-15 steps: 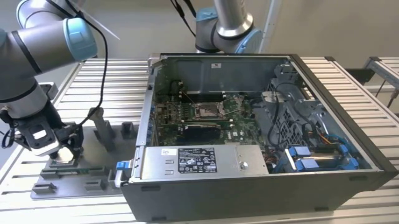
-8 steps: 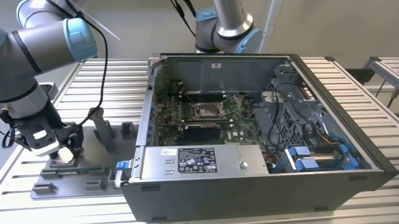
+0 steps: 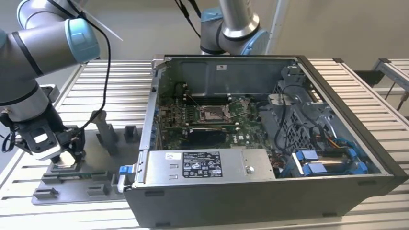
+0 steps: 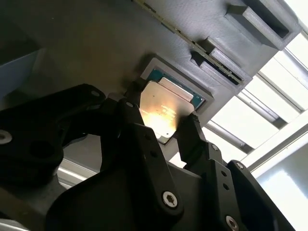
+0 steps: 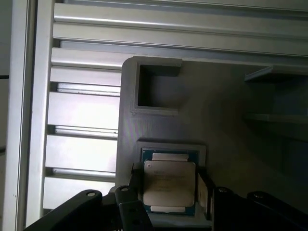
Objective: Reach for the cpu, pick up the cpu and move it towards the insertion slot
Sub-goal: 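Pick up the cpu and move it towards the insertion slot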
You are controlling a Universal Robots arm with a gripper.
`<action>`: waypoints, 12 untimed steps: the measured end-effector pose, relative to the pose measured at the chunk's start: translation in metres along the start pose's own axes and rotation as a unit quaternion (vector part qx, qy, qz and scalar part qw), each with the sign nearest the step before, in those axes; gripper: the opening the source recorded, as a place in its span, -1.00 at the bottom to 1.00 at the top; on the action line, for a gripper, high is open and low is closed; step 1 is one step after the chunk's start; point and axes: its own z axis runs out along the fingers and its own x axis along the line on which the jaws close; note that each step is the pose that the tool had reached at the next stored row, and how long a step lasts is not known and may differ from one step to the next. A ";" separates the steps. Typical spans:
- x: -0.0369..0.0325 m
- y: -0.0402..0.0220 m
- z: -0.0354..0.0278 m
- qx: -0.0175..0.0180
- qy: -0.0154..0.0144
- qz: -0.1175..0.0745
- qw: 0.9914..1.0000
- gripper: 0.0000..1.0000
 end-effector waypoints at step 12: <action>0.0000 0.0001 -0.0027 0.000 0.000 0.000 1.000 -1.00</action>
